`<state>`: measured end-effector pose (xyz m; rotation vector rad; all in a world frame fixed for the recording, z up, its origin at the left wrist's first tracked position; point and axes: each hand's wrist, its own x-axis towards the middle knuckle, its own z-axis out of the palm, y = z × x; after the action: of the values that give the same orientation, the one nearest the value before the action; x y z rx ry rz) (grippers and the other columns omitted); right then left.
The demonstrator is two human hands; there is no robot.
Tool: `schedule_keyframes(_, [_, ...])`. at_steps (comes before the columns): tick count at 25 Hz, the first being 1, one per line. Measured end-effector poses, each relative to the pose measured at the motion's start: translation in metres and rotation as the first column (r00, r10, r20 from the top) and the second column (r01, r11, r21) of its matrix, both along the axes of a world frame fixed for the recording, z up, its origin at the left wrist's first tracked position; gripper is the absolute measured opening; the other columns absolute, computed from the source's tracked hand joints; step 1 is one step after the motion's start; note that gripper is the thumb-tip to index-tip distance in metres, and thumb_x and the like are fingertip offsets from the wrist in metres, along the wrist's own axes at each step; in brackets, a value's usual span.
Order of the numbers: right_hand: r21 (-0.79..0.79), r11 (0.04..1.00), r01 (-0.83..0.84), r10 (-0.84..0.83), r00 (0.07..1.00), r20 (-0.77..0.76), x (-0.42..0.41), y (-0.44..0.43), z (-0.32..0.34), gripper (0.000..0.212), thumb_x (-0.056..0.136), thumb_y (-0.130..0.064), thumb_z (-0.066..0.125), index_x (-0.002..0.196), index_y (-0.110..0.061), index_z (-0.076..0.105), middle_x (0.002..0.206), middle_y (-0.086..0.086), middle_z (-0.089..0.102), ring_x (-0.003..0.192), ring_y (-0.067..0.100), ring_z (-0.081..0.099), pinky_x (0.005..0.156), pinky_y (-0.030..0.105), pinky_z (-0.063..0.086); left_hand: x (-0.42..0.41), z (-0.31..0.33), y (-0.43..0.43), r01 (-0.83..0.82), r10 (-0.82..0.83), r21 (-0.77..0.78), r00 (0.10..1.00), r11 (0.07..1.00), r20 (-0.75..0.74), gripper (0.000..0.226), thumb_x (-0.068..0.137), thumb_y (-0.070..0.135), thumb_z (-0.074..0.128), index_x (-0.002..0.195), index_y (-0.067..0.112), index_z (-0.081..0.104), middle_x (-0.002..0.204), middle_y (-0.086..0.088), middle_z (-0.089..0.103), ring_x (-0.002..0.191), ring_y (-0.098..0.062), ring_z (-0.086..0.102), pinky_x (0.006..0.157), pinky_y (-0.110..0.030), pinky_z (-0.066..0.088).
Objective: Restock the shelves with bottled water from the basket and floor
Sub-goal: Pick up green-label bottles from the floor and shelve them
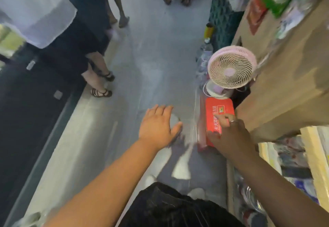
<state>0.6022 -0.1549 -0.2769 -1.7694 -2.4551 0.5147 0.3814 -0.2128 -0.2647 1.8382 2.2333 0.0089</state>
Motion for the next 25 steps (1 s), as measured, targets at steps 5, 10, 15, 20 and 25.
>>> schedule_keyframes(5, [-0.009, 0.971, -0.241, 0.241, 0.970, 0.020, -0.113, -0.006, 0.008, 0.063, 0.083, -0.043, 0.065, 0.138, -0.017, 0.051, 0.133, 0.012, 0.052, 0.117, 0.040, 0.049, 0.098, 0.044, 0.043, -0.085, 0.001, -0.069, -0.266, 0.266, 0.012, 0.964, 0.964, 0.020, 0.065, 0.096, 0.058, 0.037, 0.148, 0.020, 0.033, 0.151, -0.004, 0.039, 0.144, -0.027, 0.028, 0.120, -0.042, 0.016])
schedule_keyframes(10, [-0.062, 0.901, -0.429, 0.429, 0.903, -0.022, -0.239, -0.049, 0.009, 0.064, 0.089, -0.046, 0.059, 0.146, -0.024, 0.039, 0.143, 0.003, 0.041, 0.128, 0.030, 0.039, 0.101, 0.040, 0.038, -0.174, 0.006, -0.152, -0.475, 0.473, 0.020, 0.879, 0.880, 0.065, 0.065, 0.095, 0.057, 0.042, 0.148, 0.021, 0.034, 0.152, -0.004, 0.039, 0.143, -0.027, 0.030, 0.120, -0.044, 0.021])
schedule_keyframes(15, [-0.054, 0.779, -0.624, 0.625, 0.781, -0.017, -0.360, -0.109, 0.003, 0.066, 0.088, -0.044, 0.061, 0.146, -0.020, 0.040, 0.146, 0.009, 0.041, 0.128, 0.034, 0.039, 0.105, 0.041, 0.037, -0.250, 0.005, -0.245, -0.633, 0.631, 0.022, 0.774, 0.774, 0.044, 0.061, 0.093, 0.056, 0.046, 0.144, 0.023, 0.038, 0.146, -0.002, 0.044, 0.135, -0.025, 0.038, 0.114, -0.038, 0.028])
schedule_keyframes(20, [-0.047, 0.599, -0.799, 0.800, 0.600, 0.001, -0.451, -0.167, 0.001, 0.068, 0.088, -0.045, 0.060, 0.146, -0.018, 0.039, 0.146, 0.010, 0.040, 0.130, 0.033, 0.038, 0.104, 0.041, 0.038, -0.297, -0.005, -0.318, -0.803, 0.803, -0.020, 0.595, 0.596, 0.039, 0.064, 0.096, 0.057, 0.039, 0.150, 0.025, 0.028, 0.157, -0.001, 0.031, 0.145, -0.023, 0.025, 0.120, -0.035, 0.014])
schedule_keyframes(25, [-0.101, 0.335, -0.937, 0.942, 0.330, 0.061, -0.535, -0.224, -0.009, 0.062, 0.089, -0.046, 0.056, 0.141, -0.016, 0.039, 0.143, 0.011, 0.042, 0.124, 0.034, 0.043, 0.098, 0.041, 0.043, -0.322, -0.013, -0.371, -0.933, 0.934, -0.063, 0.350, 0.354, 0.068, 0.065, 0.097, 0.055, 0.039, 0.152, 0.025, 0.023, 0.160, -0.002, 0.024, 0.148, -0.023, 0.018, 0.121, -0.037, 0.011])
